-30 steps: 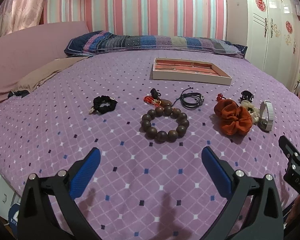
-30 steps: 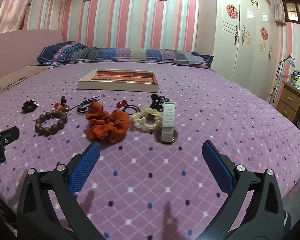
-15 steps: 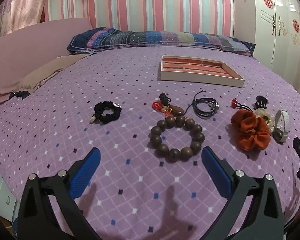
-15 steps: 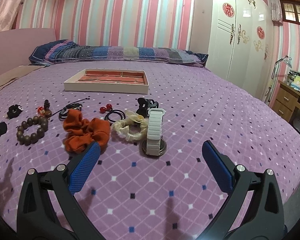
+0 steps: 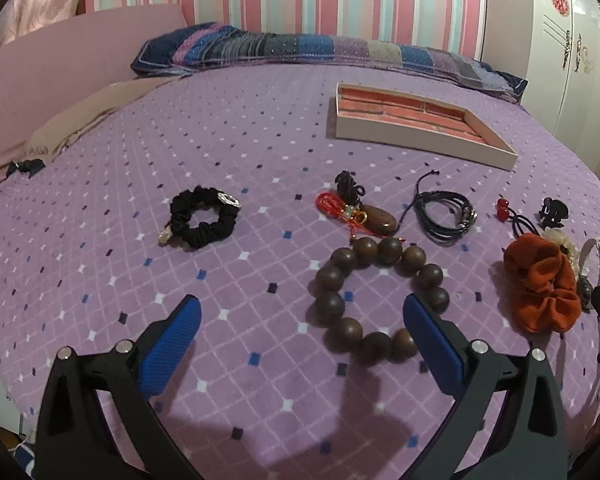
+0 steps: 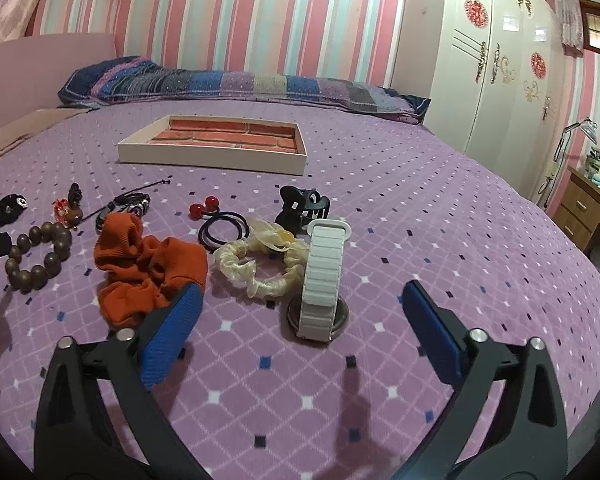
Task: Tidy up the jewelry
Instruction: 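Grasp the white watch with the right tool while the left tool grasps the bead bracelet, then carry the watch and bracelet into the tray with both tools, then open both tools to release the items and pull back, then grasp the orange scrunchie with the right tool while the left tool grasps the black scrunchie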
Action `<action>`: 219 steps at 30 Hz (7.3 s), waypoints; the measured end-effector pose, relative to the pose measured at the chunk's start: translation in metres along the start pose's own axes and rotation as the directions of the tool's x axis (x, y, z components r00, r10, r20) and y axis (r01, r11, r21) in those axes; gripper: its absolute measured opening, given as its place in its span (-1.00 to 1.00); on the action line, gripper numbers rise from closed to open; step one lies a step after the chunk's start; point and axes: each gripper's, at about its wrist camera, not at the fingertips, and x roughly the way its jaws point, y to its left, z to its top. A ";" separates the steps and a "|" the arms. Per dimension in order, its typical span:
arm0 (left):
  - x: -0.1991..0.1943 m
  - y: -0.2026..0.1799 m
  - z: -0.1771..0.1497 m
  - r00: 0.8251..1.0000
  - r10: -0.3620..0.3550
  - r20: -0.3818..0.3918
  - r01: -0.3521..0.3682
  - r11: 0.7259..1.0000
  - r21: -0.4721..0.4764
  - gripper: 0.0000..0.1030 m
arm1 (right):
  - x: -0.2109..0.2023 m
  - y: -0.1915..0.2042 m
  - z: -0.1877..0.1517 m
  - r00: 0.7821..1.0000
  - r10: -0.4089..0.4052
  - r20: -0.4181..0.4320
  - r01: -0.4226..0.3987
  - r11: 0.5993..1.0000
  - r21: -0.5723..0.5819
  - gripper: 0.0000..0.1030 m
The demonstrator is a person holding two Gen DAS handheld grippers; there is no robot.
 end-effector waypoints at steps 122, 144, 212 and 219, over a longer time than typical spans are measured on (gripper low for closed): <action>0.304 -0.115 0.344 0.996 -0.070 -0.061 0.079 0.985 0.154 -0.50 | 0.424 0.025 0.295 0.944 0.182 -0.275 -0.148 0.979 0.140 -0.59; 0.283 -0.093 0.333 0.991 -0.097 -0.092 0.106 0.989 0.103 0.00 | 0.411 0.029 0.290 0.915 0.211 -0.345 -0.173 0.975 0.138 0.23; 0.016 0.114 0.040 0.997 -0.077 -0.023 0.076 0.996 -0.055 0.89 | 0.019 0.020 0.025 0.968 0.215 -0.129 -0.195 0.969 0.153 0.66; 0.038 0.122 0.051 0.997 -0.073 -0.034 0.070 0.995 -0.073 0.89 | 0.034 0.036 0.017 0.956 0.231 -0.178 -0.211 0.969 0.125 0.50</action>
